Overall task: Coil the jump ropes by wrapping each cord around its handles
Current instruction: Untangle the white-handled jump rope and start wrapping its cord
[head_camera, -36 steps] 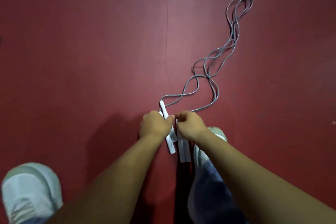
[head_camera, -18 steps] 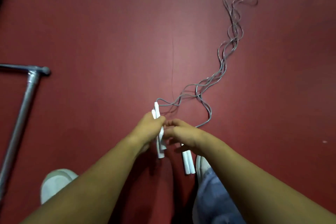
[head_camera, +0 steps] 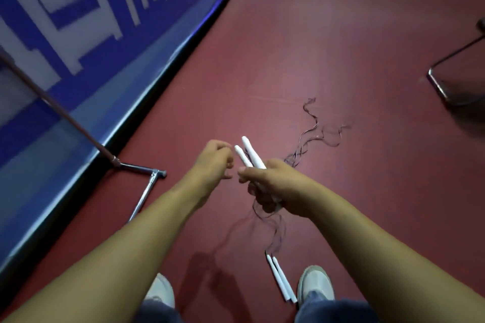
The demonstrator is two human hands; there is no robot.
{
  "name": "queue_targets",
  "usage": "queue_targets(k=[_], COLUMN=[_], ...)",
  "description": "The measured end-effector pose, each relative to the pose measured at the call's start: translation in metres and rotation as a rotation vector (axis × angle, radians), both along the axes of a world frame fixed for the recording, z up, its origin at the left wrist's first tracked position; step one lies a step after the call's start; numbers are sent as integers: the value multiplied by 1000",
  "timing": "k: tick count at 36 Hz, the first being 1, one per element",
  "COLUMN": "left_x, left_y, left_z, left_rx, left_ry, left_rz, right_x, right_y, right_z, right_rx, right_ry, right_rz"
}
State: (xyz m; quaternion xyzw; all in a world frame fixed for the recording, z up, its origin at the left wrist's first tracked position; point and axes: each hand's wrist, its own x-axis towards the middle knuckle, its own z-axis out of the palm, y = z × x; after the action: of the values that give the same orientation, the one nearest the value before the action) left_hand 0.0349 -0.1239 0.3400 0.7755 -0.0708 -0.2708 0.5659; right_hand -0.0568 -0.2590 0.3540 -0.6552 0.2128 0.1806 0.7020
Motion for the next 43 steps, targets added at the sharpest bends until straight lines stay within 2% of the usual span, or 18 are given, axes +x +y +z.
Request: queue_targets(k=[2, 5, 9, 12, 18, 24, 27, 30, 33, 35, 37, 39, 41, 43], left_x=[-3, -11, -18, -13, 11, 15, 16, 13, 6, -1, -9, -14, -15, -14], left_y=[18, 33, 35, 35, 34, 34, 33, 24, 10, 1, -6, -8, -7, -6], left_z=[9, 11, 8, 4, -2, -11, -15, -20, -11, 1, 7, 6, 3, 2], left_rx=[-78, -92, -179, -207, 33, 275, 333, 240, -83, -228, -250, -187, -73, -39], left_ry=[-54, -117, -140, -142, -256, -281, -276, -222, -62, 40, 54, -17, -133, -153], left_rz=[-32, -258, -182, -124, -162, -249, -245, -164, -49, -43, -89, -138, -185, -210], right_x=[-7, -15, -22, -19, -8, 2, 4, 2, 2, 3, 4, 6, 7, 7], right_y=[3, 7, 4, -3, -16, -35, -42, -38, -35, -37, -41, -45, -49, -51], right_z=[16, 28, 27, 22, 16, 21, 21, 11, 5, 7, 12, 16, 19, 19], right_rx=[27, 116, 229, 150, 47, 121, 143, 88, 45, 91, 214, 327, 380, 400], right_ry=[-40, -58, -38, -42, -111, -226, -260, -229, -196, -200, -208, -220, -228, -225], right_rz=[68, 170, 235, 170, 21, -271, -340, -319, -316, -341, -393, -449, -499, -528])
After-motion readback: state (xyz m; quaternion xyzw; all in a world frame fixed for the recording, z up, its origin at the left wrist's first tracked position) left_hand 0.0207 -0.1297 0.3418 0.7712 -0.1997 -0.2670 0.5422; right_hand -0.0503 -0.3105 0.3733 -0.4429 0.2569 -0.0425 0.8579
